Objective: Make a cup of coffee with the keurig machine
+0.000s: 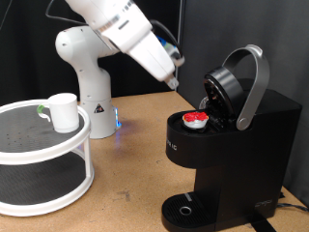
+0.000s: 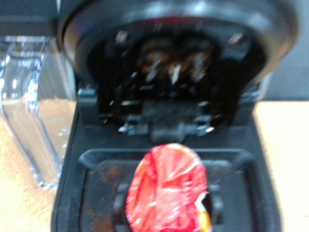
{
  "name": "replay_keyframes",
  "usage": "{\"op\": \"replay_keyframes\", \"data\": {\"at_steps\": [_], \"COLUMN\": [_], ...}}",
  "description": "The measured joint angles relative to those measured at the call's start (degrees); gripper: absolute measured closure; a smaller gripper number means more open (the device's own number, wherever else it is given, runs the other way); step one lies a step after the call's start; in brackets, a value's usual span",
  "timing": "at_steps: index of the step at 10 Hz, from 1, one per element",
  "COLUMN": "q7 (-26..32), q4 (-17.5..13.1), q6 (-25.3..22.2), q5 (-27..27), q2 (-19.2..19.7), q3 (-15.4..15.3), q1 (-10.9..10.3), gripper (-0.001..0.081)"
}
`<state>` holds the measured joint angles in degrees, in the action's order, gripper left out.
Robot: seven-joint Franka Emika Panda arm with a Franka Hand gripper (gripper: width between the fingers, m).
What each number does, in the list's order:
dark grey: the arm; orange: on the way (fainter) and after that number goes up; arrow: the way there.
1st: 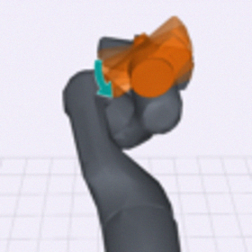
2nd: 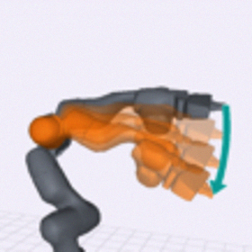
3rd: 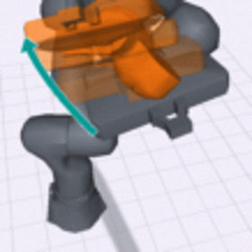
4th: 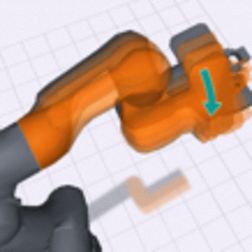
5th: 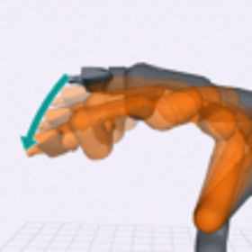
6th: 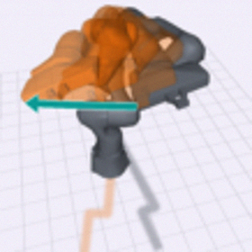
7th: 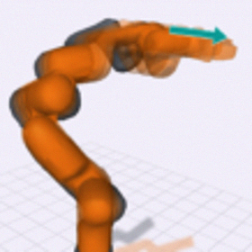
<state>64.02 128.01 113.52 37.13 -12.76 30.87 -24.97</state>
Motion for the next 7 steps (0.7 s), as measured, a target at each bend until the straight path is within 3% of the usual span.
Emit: {"op": "replay_keyframes", "data": {"at_steps": [4,6,7], "q7": [-1.0,-0.4,0.4], "q4": [-5.7,-5.4,-5.5], "q6": [-6.1,-6.0,-5.7], "q5": [0.2,1.8,6.1], "q2": [-0.9,-0.9,-0.9], "q3": [1.6,1.6,1.6], "q1": [0.4,0.4,0.1], "gripper": [0.0000,0.0000,0.0000]}}
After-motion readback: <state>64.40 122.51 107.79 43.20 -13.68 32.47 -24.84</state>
